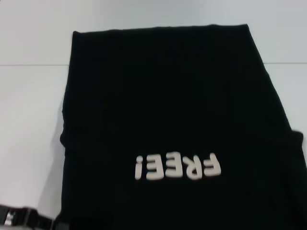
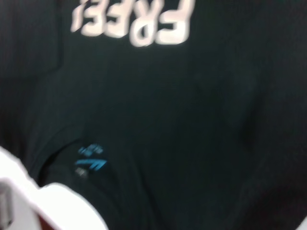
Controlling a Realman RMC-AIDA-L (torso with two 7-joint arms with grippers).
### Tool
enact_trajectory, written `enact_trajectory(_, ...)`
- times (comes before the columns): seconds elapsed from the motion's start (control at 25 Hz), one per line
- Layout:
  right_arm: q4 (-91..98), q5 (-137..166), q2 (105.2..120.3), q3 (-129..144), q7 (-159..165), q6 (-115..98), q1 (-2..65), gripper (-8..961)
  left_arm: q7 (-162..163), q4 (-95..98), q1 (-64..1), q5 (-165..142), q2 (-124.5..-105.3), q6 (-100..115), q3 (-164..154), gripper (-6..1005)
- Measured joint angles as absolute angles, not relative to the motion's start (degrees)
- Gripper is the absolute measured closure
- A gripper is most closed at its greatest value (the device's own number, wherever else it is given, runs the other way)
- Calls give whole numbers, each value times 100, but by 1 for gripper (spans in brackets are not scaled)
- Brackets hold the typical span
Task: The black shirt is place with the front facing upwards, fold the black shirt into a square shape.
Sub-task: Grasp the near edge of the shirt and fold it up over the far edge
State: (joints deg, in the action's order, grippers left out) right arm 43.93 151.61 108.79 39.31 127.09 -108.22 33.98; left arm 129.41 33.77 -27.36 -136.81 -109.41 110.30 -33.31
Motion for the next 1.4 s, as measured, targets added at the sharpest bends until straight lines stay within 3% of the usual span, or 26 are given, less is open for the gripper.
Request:
enact_trajectory(0.48,3944,15080,10978,3488,12269,-11059,3273,877,12631,3243,-3007,-13760,-10942,11239,-3465,1000)
enact_trajectory(0.6,3874,14729,10902,2742,12445,-10896,3294,873,12680,3243,-3109,-13755,-10918,11049,-2838,1000)
enact_trajectory(0.8,3396,13835,10645,1568,12749,-10262,3221,867,12946,3243,-3259,-13742,-10859,10412,-1764,1001)
enact_trajectory(0.92,3076,13081,10624,1179,12704,-9706,3105,864,12957,3240,-3299,-13492,-10916,9794,-1220,1001)
enact_trajectory(1.08,2669,11947,10852,1071,12184,-8657,2992,859,12602,3077,-3256,-12626,-11151,8866,-967,1001)
enact_trajectory(1.4,2250,10892,11700,1114,10440,-6575,3325,849,11159,2522,-3448,-11460,-11718,7004,-970,1000)
